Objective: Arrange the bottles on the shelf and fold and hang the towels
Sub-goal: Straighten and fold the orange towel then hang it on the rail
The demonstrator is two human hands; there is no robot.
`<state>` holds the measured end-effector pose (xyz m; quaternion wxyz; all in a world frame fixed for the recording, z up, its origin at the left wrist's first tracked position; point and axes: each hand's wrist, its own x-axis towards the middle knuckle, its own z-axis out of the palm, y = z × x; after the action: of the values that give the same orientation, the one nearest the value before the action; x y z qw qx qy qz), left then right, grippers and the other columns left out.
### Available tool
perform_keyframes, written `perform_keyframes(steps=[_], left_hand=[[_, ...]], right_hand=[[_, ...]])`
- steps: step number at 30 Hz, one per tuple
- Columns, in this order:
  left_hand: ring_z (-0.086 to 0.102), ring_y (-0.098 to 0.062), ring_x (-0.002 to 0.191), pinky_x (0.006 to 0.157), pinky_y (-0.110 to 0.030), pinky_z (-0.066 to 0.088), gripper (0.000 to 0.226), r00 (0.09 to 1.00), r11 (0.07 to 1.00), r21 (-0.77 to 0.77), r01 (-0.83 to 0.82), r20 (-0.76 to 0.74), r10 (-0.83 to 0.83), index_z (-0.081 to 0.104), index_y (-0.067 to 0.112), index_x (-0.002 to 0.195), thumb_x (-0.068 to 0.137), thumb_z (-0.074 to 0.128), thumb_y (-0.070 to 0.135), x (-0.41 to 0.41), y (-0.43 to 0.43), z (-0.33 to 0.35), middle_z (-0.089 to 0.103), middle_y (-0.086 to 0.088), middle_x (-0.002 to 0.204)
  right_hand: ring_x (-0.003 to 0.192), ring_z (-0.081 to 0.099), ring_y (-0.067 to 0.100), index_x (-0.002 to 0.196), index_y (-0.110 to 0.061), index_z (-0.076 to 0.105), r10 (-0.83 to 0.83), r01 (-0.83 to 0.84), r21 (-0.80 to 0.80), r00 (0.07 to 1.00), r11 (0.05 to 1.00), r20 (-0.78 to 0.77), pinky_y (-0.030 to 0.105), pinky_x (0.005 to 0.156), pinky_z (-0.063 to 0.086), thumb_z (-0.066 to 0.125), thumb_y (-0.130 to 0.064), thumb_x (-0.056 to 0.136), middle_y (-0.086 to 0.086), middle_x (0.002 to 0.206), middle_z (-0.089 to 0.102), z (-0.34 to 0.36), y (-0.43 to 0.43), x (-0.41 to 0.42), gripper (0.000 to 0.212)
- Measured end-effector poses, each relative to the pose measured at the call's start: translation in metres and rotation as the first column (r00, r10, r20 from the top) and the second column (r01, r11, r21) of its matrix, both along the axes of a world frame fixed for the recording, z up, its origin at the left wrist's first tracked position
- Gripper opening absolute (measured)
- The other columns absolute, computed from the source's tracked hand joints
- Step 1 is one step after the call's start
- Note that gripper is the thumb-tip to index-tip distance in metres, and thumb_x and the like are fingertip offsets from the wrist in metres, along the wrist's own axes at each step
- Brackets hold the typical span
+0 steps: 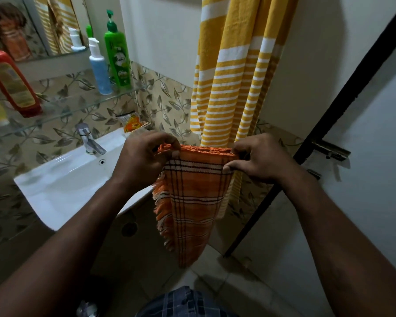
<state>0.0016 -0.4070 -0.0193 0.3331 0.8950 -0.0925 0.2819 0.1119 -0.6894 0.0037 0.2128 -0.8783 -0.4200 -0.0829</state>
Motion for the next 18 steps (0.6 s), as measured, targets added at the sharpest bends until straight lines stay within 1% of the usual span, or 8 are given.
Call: perform_keyframes(steps=[2, 4, 6, 10, 12, 14, 16, 18], left_hand=[[0.066, -0.012, 0.083, 0.070, -0.037, 0.056, 0.014, 1.000, 1.000, 0.000, 0.007, 0.006, -0.007, 0.078, 0.018, 0.097, 0.086, 0.084, 0.012, 0.002, 0.000, 0.003, 0.073, 0.008, 0.093], [0.070, -0.008, 0.086, 0.073, -0.031, 0.059, 0.014, 1.000, 0.996, -0.092, 0.007, -0.004, -0.007, 0.077, 0.017, 0.098, 0.087, 0.083, 0.010, 0.003, 0.000, 0.009, 0.074, 0.008, 0.093], [0.069, -0.005, 0.086, 0.072, -0.027, 0.058, 0.014, 1.000, 0.991, -0.131, 0.012, -0.001, -0.012, 0.076, 0.017, 0.098, 0.087, 0.082, 0.010, 0.006, -0.002, 0.015, 0.073, 0.010, 0.093], [0.059, -0.004, 0.081, 0.065, -0.024, 0.051, 0.022, 0.999, 0.988, -0.157, -0.005, 0.036, 0.010, 0.066, 0.021, 0.093, 0.087, 0.081, 0.006, 0.009, -0.006, 0.024, 0.064, 0.014, 0.088], [0.058, -0.007, 0.083, 0.066, -0.023, 0.047, 0.024, 0.999, 0.998, -0.067, 0.014, 0.053, -0.010, 0.067, 0.022, 0.091, 0.087, 0.080, 0.002, 0.012, -0.004, 0.026, 0.060, 0.012, 0.089], [0.059, -0.015, 0.085, 0.067, -0.026, 0.048, 0.021, 0.998, 0.999, 0.000, 0.043, 0.049, -0.043, 0.074, 0.018, 0.092, 0.087, 0.079, -0.002, 0.014, -0.004, 0.025, 0.058, 0.007, 0.093], [0.060, -0.019, 0.087, 0.068, -0.030, 0.051, 0.019, 0.997, 0.997, 0.041, 0.068, 0.033, -0.069, 0.079, 0.016, 0.095, 0.089, 0.077, -0.002, 0.015, -0.003, 0.025, 0.058, 0.003, 0.096], [0.059, -0.019, 0.089, 0.068, -0.031, 0.052, 0.020, 0.996, 0.991, 0.101, 0.092, -0.005, -0.092, 0.081, 0.019, 0.098, 0.090, 0.077, 0.001, 0.016, -0.004, 0.027, 0.057, 0.002, 0.099]], right_hand=[[0.068, 0.059, 0.011, 0.073, -0.017, 0.065, -0.001, 0.001, 0.026, 0.999, 1.000, 0.032, 0.029, 0.060, 0.048, 0.088, -0.040, 0.080, -0.008, 0.073, 0.062, 0.000, -0.001, -0.001, 0.034], [0.064, 0.057, 0.012, 0.071, -0.015, 0.061, -0.011, 0.011, 0.104, 1.000, 0.995, -0.001, 0.024, 0.057, 0.041, 0.087, -0.033, 0.083, -0.006, 0.070, 0.061, -0.001, 0.000, -0.004, 0.033], [0.059, 0.057, 0.015, 0.069, -0.016, 0.059, -0.034, 0.045, 0.199, 0.998, 0.979, -0.056, 0.027, 0.054, 0.039, 0.084, -0.026, 0.084, -0.003, 0.065, 0.061, -0.002, 0.002, -0.008, 0.031], [0.064, 0.062, 0.010, 0.075, -0.020, 0.062, -0.090, 0.134, 0.398, 0.988, 0.908, -0.127, 0.024, 0.058, 0.047, 0.083, -0.027, 0.082, -0.007, 0.070, 0.066, 0.002, 0.004, -0.012, 0.023], [0.070, 0.066, 0.010, 0.088, -0.026, 0.061, -0.088, 0.169, 0.436, 0.976, 0.884, -0.199, 0.029, 0.063, 0.053, 0.082, -0.029, 0.081, -0.008, 0.077, 0.067, 0.003, 0.004, -0.011, 0.022], [0.076, 0.069, 0.009, 0.104, -0.027, 0.061, -0.022, 0.194, 0.501, 0.944, 0.843, -0.328, 0.029, 0.067, 0.058, 0.085, -0.018, 0.083, -0.007, 0.082, 0.070, 0.003, 0.002, -0.011, 0.033], [0.089, 0.074, 0.009, 0.117, -0.026, 0.066, 0.035, 0.208, 0.546, 0.915, 0.812, -0.401, 0.030, 0.078, 0.061, 0.085, -0.010, 0.084, -0.006, 0.092, 0.075, 0.004, 0.000, -0.010, 0.042], [0.102, 0.074, 0.008, 0.115, -0.028, 0.074, 0.013, 0.211, 0.534, 0.923, 0.818, -0.385, 0.035, 0.090, 0.062, 0.084, -0.008, 0.085, -0.007, 0.104, 0.078, 0.003, 0.001, -0.008, 0.038]])
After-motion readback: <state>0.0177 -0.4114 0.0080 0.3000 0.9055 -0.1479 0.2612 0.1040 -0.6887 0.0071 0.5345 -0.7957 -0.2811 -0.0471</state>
